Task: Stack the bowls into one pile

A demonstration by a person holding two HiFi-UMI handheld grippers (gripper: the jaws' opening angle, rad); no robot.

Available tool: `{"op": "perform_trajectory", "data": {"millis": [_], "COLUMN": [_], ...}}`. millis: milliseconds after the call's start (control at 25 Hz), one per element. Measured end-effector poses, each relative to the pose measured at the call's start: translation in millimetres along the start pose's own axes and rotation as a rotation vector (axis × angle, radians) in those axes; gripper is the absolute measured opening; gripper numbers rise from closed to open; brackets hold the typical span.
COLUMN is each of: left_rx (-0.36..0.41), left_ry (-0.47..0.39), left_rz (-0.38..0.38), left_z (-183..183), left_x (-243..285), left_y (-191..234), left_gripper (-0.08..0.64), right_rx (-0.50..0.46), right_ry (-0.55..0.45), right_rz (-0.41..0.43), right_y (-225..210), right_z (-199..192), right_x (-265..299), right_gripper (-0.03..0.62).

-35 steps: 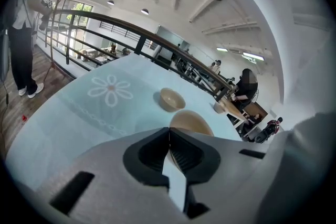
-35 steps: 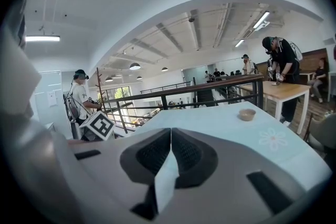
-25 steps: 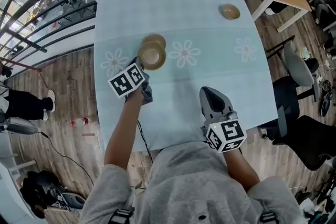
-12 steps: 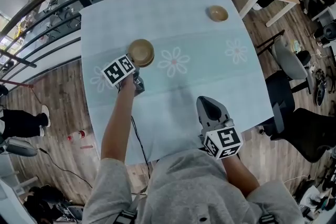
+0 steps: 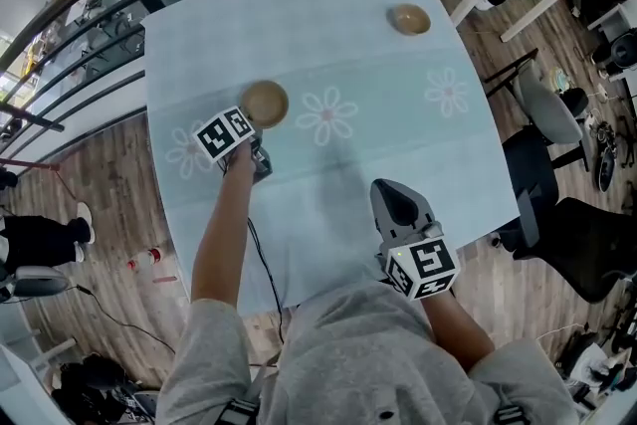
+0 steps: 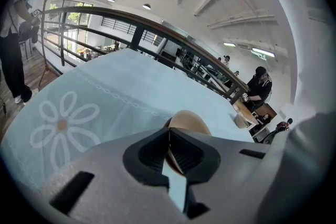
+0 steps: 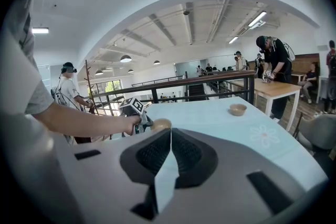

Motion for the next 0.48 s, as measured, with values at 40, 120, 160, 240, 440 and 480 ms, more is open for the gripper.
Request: {"op": "perform_trajectory", "data": {"millis": [40, 120, 160, 240, 440, 480], "left_rx": [0.001, -0.002, -0.008, -0.018, -0.036, -0.036], "left_ry": [0.005, 0.008, 0.005, -0.006, -0.038, -0.049], "left_rz": [0.004, 0.005, -0.001, -0.016, -0.055, -0.058], "left_z": [-0.4, -1.6, -2.3, -3.4, -2.3, -1.5], "left_x": [0.9, 2.5, 2.9, 3.0, -0.7, -2.8], "left_y": [1.1, 3.0, 3.7, 4.2, 2.6, 2.7], "left_gripper": [0.025, 0.025, 0.025, 0.025, 0.053, 0.074], "right_rx": [-0.001, -0.005, -0.006, -0.007, -0.003, -0.004], "right_ry": [0.0, 0.0, 0.0, -0.002, -0.005, -0.007], "right_rz": [0.002, 0.005, 0.006, 0.005, -0.006, -0.008], "right_y": [0.8, 2.1, 2.4, 1.8, -2.0, -2.5], "right_z": [0.9, 1.4, 1.1, -0.1, -2.5, -2.6], "right_x": [0.8, 1.2, 0.7, -1.4, -6.7, -7.9], "right_gripper": [0.028, 0.028, 0.028, 0.028, 0.028, 0.028]}}
Point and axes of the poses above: the fingertips, and each gripper's own axes: x forward along the fingers, y to its left, z out of its top, the point moved 5 cm from there along -x, backward along the fingers, and after that the axes turned 10 degrees about z, right-handed, at the moved point
